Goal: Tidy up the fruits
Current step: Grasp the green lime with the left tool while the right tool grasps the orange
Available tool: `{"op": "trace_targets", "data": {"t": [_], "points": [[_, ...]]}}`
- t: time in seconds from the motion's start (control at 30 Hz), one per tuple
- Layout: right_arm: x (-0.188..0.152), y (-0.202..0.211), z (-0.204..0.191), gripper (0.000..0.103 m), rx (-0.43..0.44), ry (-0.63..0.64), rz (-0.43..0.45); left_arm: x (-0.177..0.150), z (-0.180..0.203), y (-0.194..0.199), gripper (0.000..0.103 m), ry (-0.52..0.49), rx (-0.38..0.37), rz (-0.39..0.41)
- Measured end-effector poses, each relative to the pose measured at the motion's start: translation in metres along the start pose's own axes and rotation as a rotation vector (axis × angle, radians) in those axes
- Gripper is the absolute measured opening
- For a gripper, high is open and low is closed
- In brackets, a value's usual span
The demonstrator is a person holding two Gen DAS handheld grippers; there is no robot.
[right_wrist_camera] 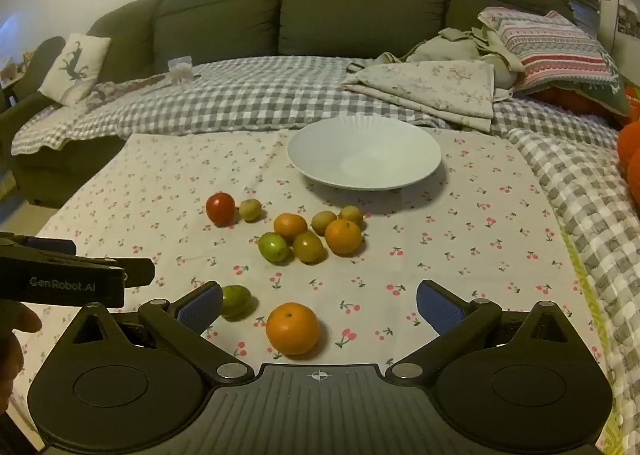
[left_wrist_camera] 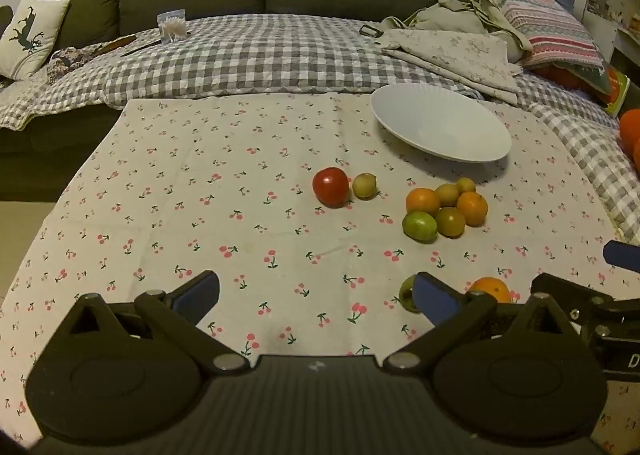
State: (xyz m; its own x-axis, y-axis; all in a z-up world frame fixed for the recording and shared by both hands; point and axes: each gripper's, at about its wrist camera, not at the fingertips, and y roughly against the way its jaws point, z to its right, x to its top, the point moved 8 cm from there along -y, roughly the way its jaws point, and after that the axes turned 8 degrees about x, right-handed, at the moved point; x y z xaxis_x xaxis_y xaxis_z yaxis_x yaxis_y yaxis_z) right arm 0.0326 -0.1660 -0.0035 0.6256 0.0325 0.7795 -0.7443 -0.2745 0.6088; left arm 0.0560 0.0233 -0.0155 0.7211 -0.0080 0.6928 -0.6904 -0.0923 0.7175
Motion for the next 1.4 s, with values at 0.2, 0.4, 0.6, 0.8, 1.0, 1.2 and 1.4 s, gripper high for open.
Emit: {"op": "trace_targets", "data": {"t": [0.2,0.4,0.6,0.8,1.0,1.2,1.4], "points": [[-0.002,-0.002,0.001,0.103,-0.008,-0.005,-0.004,-0.002,0.005,0.001,0.102,-0.011,-0.022,-0.001],[-0.004,-0.001,0.010,0.103,-0.027,-0.035,-0.011,-0.005,0.011,0.002,0.102,-0.028,-0.053,-0.004],[-0.005,-0.005,0.012,0.103,-0.024,-0.040,-0.027,-0.010,0.016,0.002,0.102,-0.045,-0.073,-0.015],[-0.014,-0.009,0.009,0.103,-0.014,-0.059,-0.101,-0.015,0.018,-0.003,0.101,-0.052,-0.085,-0.037],[-0.018,-0.016,0.014,0.102,-0.014,-0.077,-0.092,-0.016,0.014,-0.011,0.100,-0.040,-0.085,-0.056],[-0.029,-0.028,0.012,0.101,0.015,-0.084,-0.130,-0.012,0.002,-0.026,0.098,0.012,-0.084,-0.059],[-0.044,-0.049,0.011,0.091,0.016,-0.071,-0.200,-0.018,0.016,-0.036,0.084,-0.027,-0.108,-0.080]]}}
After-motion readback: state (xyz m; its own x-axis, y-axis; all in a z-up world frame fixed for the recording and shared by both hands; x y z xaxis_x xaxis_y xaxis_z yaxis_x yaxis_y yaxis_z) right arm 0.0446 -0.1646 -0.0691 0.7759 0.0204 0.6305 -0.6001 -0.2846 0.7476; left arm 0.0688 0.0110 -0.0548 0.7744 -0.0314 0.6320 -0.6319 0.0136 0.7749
